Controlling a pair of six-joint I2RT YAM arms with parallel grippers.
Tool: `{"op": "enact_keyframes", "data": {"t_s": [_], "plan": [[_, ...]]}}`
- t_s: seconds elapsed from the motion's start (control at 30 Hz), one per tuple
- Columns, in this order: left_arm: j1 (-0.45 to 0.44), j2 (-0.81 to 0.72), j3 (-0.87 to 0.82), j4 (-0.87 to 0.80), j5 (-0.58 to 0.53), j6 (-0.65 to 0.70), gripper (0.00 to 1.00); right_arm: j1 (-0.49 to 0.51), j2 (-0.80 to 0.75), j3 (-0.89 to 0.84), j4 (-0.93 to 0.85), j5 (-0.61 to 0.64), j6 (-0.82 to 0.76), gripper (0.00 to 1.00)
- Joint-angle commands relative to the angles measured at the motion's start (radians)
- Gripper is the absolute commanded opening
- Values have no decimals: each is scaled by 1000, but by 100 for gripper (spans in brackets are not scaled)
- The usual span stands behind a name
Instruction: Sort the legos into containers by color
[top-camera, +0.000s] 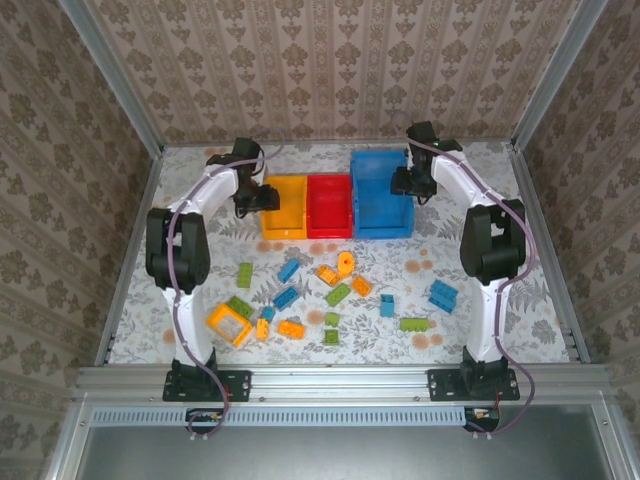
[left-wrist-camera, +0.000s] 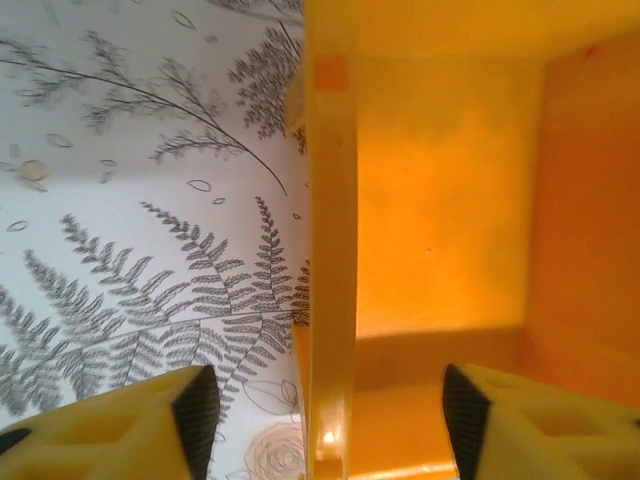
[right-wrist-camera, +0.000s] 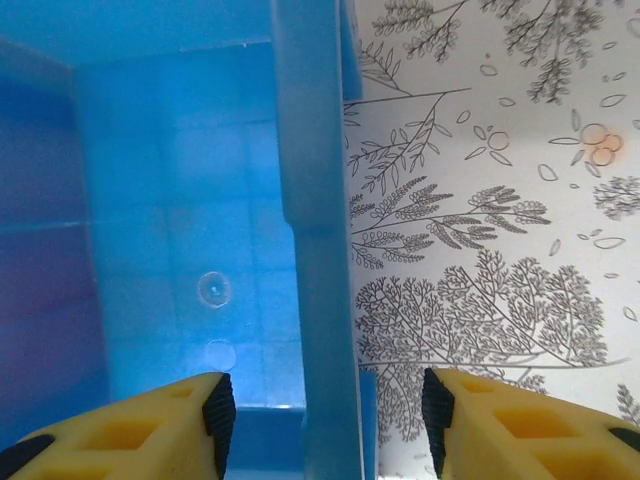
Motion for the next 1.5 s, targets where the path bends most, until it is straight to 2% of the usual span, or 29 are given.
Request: {"op": "enact_keyframes", "data": {"t_s": [0.0, 0.23, 0.4, 0.63, 0.7, 0.8, 0.87, 0.97, 1.13, 1.27, 1.47], "plan": [[0, -113, -13, -5, -29, -65, 68, 5, -126, -17, -23, 44, 44, 58], [-1, -290, -116, 33, -8, -152, 69, 18, -344, -178, 2, 61, 88, 58], [-12, -468, -245, 71, 44, -201, 69, 83, -499, -315, -11, 69, 115, 58], [-61, -745, -440, 15, 54, -247, 69, 274, -653, -493, 0, 96, 207, 58], [-75, -834, -497, -33, 11, -281, 69, 353, -674, -539, 48, 87, 212, 58], [-88, -976, -589, -90, -37, -348, 66, 478, -675, -614, 187, 11, 192, 57], [-95, -1077, -649, -118, -44, -386, 64, 563, -646, -623, 236, 7, 164, 56], [-109, -1201, -661, -251, -130, -444, 62, 681, -562, -587, 296, -93, 89, 54], [-111, -1377, -643, -415, -212, -513, 57, 854, -312, -407, 325, -200, 35, 49], [-110, -1459, -614, -533, -236, -540, 56, 934, -114, -208, 248, -215, 12, 46], [-109, -1536, -570, -644, -248, -545, 55, 974, 111, 15, 141, -233, 72, 40]]}}
